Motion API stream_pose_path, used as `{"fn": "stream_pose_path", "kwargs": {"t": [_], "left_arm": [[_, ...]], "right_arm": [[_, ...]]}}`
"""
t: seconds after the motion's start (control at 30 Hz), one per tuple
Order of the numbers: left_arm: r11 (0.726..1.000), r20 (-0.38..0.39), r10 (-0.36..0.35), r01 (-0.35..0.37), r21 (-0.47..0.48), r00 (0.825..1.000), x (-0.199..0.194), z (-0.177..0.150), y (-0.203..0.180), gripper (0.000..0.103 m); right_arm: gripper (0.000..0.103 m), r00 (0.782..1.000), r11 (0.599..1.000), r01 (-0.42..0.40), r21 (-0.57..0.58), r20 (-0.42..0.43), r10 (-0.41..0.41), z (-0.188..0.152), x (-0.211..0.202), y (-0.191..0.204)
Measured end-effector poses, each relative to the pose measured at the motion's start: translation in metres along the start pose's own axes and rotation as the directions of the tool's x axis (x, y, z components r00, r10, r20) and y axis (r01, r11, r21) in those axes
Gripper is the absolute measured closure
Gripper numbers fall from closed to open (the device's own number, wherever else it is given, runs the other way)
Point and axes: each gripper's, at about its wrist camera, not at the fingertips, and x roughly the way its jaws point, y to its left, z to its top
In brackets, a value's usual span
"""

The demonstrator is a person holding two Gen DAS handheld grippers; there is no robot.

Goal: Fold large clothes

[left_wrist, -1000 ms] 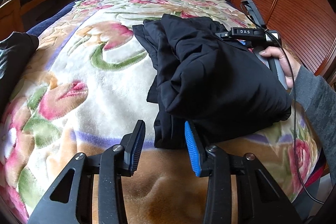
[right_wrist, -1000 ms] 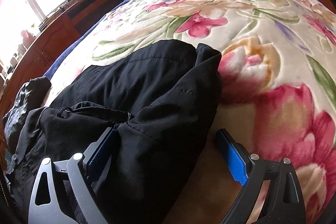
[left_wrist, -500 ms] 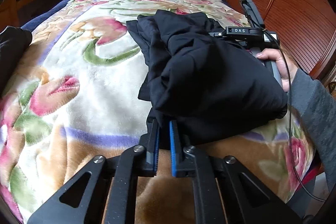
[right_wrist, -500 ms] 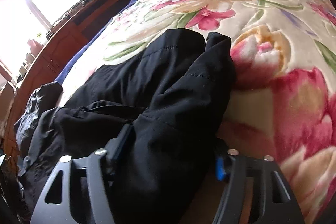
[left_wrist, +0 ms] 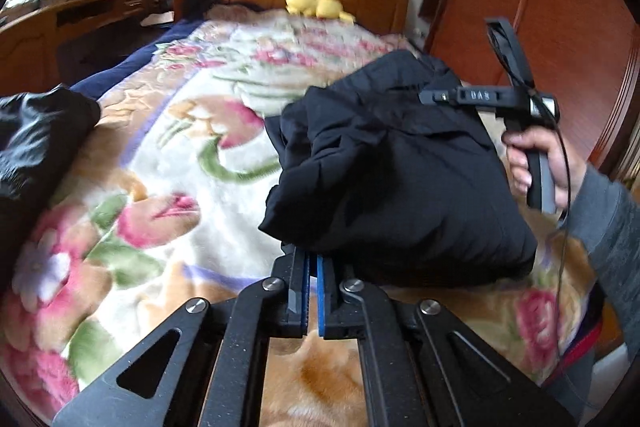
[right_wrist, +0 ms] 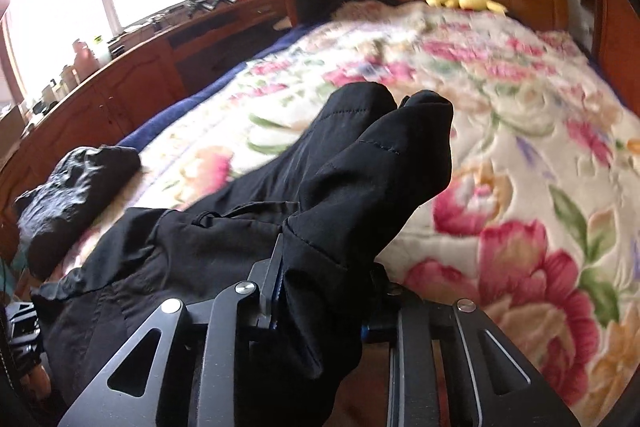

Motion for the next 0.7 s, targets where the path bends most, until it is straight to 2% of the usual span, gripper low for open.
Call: {"fn": "stream_pose_path", "kwargs": {"t": [0.2, 0.3, 0.4, 0.47, 0.7], "left_arm": [[1.0, 0.114, -0.015, 0.017, -0.009, 0.993, -0.05, 0.017, 0.029, 0.1], [1.0, 0.171, 0.012, -0.013, 0.003, 0.985, -0.079, 0.034, 0.055, 0.1], [0.997, 0.217, 0.072, -0.076, 0.012, 0.973, -0.111, 0.051, 0.092, 0.1], [0.989, 0.246, 0.138, -0.145, 0.011, 0.959, -0.134, 0.061, 0.122, 0.1], [0.95, 0.269, 0.311, -0.308, -0.054, 0.911, -0.181, 0.073, 0.213, 0.1]], "right_arm": [[0.077, 0.999, 0.997, -0.008, -0.071, 0.053, 0.011, 0.016, -0.027, 0.042], [0.077, 0.995, 0.993, -0.016, -0.118, 0.097, 0.028, 0.033, -0.029, 0.077], [0.077, 0.99, 0.987, -0.054, -0.15, 0.123, 0.072, 0.053, -0.021, 0.12], [0.077, 0.985, 0.981, -0.081, -0.177, 0.136, 0.106, 0.067, -0.012, 0.155], [0.077, 0.974, 0.946, -0.146, -0.29, 0.126, 0.189, 0.094, 0.024, 0.27]]}}
